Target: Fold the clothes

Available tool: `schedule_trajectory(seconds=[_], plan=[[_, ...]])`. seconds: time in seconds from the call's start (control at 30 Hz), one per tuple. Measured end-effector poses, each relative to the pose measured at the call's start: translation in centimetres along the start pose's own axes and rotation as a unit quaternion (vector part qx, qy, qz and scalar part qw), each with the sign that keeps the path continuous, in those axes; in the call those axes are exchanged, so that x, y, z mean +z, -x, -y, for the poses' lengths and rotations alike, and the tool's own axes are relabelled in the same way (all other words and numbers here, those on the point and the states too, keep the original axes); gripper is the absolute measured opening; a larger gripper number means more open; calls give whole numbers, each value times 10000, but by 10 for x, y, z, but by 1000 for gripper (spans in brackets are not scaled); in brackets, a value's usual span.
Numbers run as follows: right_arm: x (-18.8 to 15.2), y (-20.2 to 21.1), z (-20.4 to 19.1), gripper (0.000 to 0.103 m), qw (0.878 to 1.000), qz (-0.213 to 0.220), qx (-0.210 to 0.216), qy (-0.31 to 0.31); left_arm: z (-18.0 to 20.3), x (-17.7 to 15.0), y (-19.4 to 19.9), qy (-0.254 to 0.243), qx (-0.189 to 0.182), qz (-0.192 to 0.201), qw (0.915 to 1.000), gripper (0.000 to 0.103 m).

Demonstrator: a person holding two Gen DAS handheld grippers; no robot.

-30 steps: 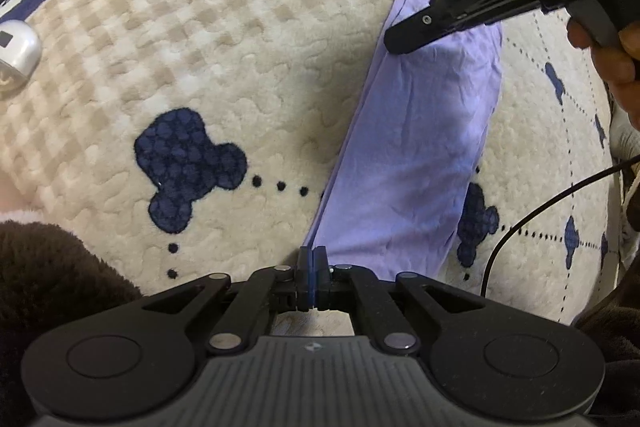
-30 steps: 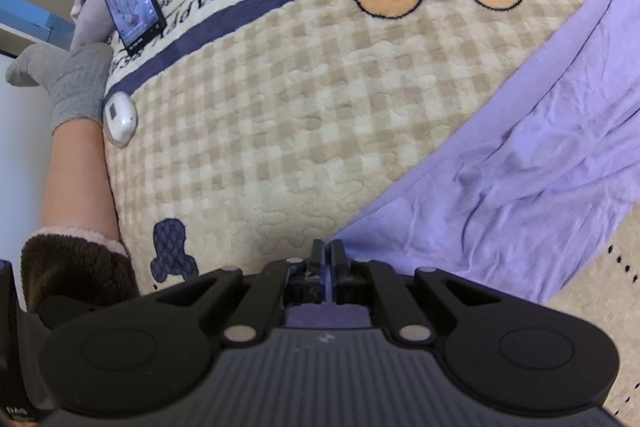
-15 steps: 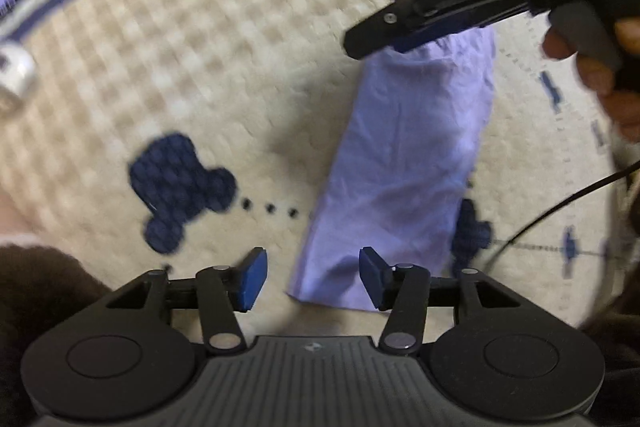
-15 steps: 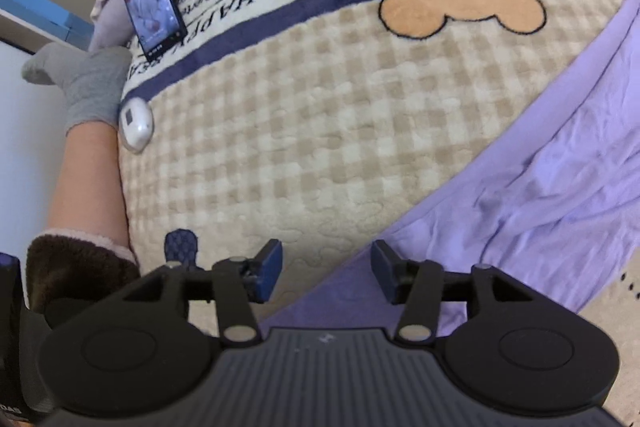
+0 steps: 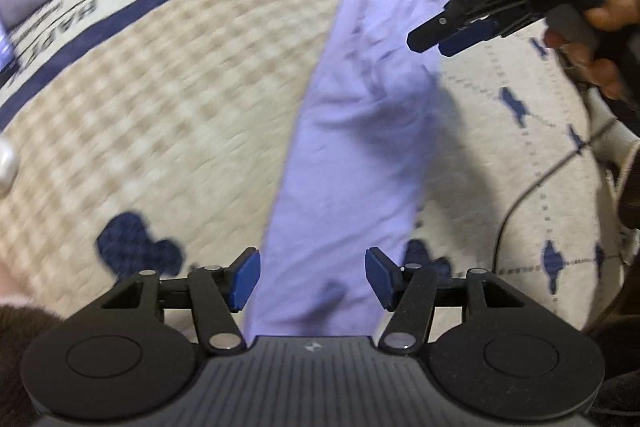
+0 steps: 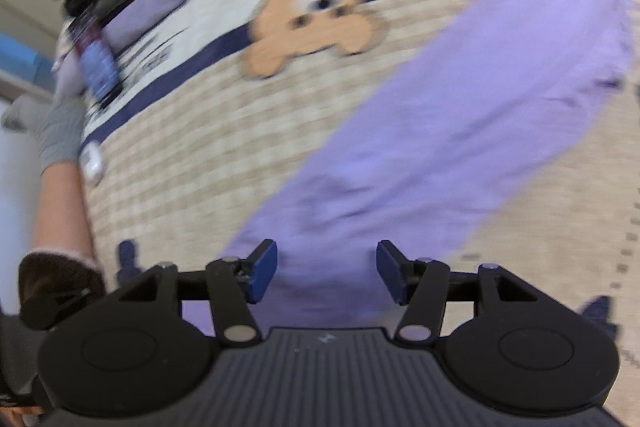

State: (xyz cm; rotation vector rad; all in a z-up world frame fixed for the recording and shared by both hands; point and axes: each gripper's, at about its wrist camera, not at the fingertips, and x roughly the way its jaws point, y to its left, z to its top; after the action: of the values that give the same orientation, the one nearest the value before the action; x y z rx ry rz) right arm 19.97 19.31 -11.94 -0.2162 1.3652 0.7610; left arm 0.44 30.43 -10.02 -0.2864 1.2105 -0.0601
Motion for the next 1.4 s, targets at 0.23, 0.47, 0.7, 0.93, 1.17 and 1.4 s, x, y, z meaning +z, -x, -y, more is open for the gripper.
schedule_trajectory(seconds=[0.23,0.47,0.7,0.93,1.17,1.4], plan=[[17,20,78,59,9971,283,-389,-584,31,14,-29,-327,-299,-57,9990,59],[49,30,128,58,9914,719,-484,-977,27,26,-42,-181,52,56,9998,59],[97,20,136,42,9906,960,-246,-947,16,32,-50,-43,-23,128,9999,58],[146,-1,124,36,9897,889,-123,-1115,16,32,-56,-204,105,431,9988,58],[162,-37,102,36,9917,670,-92,-1090,7,34,-56,-125,52,557,9984,44],[165,-52,95,7,9911,657,-299,-1114,4,32,-58,-178,110,535,9983,31]])
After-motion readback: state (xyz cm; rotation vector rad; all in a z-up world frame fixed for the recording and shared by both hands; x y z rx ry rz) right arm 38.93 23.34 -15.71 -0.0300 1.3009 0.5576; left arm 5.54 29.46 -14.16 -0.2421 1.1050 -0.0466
